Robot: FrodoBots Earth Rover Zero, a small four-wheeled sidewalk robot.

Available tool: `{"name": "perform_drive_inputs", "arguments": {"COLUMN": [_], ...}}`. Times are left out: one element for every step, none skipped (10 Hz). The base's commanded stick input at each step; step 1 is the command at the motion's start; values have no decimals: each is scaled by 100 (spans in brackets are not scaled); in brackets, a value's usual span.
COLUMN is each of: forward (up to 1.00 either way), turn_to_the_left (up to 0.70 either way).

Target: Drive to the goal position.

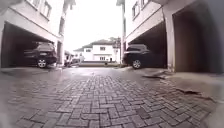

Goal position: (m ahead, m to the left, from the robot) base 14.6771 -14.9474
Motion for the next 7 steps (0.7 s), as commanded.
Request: {"name": "perform_drive_inputs", "arguments": {"forward": [70, 70, 70, 70, 70, 70, 70], "turn_to_the_left": [0, 0, 0, 0, 0, 0, 0]}}
